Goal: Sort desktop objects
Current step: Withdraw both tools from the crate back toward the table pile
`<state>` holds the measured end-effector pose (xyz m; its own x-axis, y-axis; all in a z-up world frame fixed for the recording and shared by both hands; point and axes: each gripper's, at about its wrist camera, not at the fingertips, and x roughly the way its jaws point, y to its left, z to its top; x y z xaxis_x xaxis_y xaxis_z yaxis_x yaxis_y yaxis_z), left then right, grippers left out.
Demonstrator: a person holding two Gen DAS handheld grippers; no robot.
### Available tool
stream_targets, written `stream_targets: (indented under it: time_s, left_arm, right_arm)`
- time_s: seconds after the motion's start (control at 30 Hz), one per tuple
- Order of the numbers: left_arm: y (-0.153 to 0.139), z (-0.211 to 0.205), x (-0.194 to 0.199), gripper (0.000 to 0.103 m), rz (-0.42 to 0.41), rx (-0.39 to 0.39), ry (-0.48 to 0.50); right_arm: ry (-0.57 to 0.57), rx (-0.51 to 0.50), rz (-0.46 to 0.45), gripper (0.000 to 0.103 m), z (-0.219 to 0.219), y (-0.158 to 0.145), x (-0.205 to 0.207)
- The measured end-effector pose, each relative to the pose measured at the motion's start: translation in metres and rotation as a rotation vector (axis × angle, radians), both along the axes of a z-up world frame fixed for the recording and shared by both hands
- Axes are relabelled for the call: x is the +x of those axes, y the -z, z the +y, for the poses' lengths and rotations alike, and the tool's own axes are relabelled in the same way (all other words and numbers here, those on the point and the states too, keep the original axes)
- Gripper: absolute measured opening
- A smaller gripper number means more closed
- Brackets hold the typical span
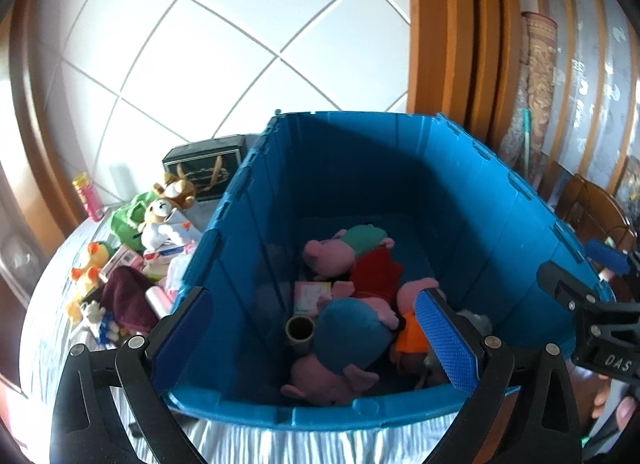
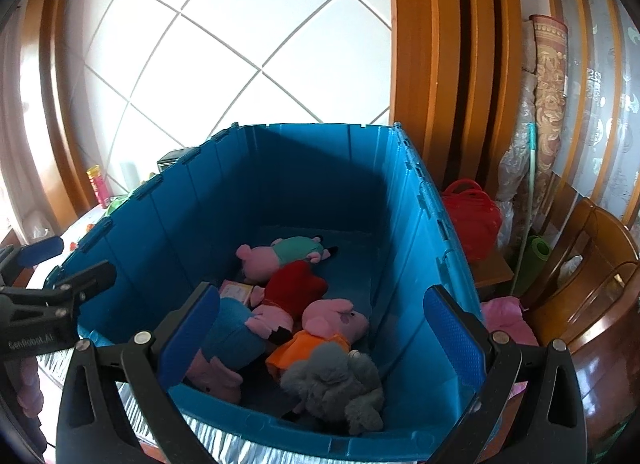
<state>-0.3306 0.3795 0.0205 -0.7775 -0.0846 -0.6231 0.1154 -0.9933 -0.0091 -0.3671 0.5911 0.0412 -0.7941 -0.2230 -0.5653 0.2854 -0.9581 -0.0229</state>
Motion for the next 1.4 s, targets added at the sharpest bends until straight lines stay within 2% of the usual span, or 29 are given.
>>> stream_targets:
  time_s: [0.13,0.3,0.43,0.6,0.77,1.0,1.13,1.4]
  left_arm:
    - [-0.004,-0.010,0.012,0.102,0.013,-0.010,-0.025]
    - [-0.010,-0.045,0.033,0.102,0.042,0.007,-0.063]
    - [-0.012,-0.090,0.055,0.102,0.062,0.025,-0.110]
    - [0.000,-0.173,0.093,0.102,0.065,0.009,-0.218]
    - [0.030,-0.275,0.137,0.102,0.027,0.003,-0.339]
    - [0.090,-0.390,0.183,0.102,-0.102,-0.021,-0.442]
    - [0.125,-0.430,0.193,0.102,-0.179,0.012,-0.477]
    - [0.182,-0.466,0.184,0.102,-0.291,0.080,-0.537]
  right_arm:
    - [-0.021,-0.015,0.003,0.103,-0.007,-0.001,0.007]
    - [-0.053,-0.015,0.025,0.103,-0.029,-0.009,0.021]
    - [-0.094,-0.024,0.056,0.103,-0.064,-0.017,0.038]
    - [-0.160,-0.056,0.078,0.103,-0.127,-0.018,0.064]
    - [-0.236,-0.085,0.051,0.103,-0.209,-0.001,0.084]
    - [-0.339,-0.094,0.012,0.103,-0.321,0.038,0.122]
    - [-0.360,-0.045,-0.080,0.103,-0.367,0.075,0.128]
    - [-0.341,0.035,-0.239,0.103,-0.399,0.143,0.104]
